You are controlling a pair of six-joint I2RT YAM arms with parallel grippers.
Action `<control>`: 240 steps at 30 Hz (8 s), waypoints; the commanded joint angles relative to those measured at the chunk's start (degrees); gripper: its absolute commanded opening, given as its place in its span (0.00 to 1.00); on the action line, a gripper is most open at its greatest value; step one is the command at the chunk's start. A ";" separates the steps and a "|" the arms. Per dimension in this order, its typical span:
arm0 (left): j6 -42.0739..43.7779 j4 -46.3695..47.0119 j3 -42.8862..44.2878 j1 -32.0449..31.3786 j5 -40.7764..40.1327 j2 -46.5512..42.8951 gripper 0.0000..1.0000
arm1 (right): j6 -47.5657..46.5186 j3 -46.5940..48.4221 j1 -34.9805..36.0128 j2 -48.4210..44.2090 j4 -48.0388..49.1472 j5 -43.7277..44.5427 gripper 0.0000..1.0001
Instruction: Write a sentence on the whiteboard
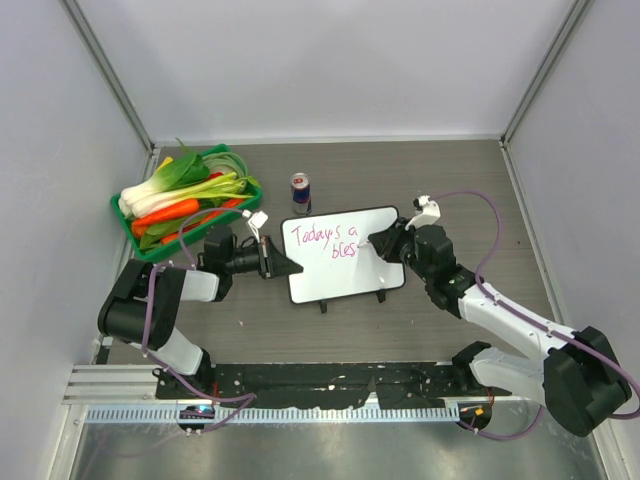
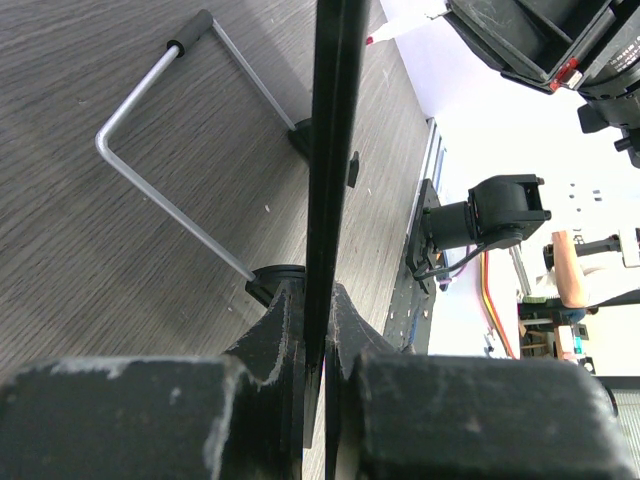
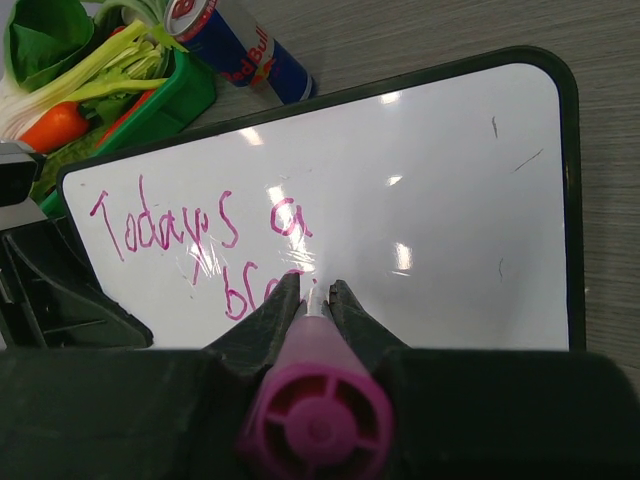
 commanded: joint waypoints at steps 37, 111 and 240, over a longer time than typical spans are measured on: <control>1.66 -3.90 0.45 -0.19 -3.68 1.28 0.00 | -0.88 2.67 -0.22 2.93 2.71 0.53 0.01; 1.66 -3.81 0.27 -0.19 -3.68 1.11 0.00 | 3.69 -0.93 -3.03 -6.04 3.76 -5.97 0.01; 1.66 -3.81 0.45 -0.20 -3.68 1.37 0.00 | -4.57 -2.42 -2.95 -2.26 -0.99 -2.10 0.01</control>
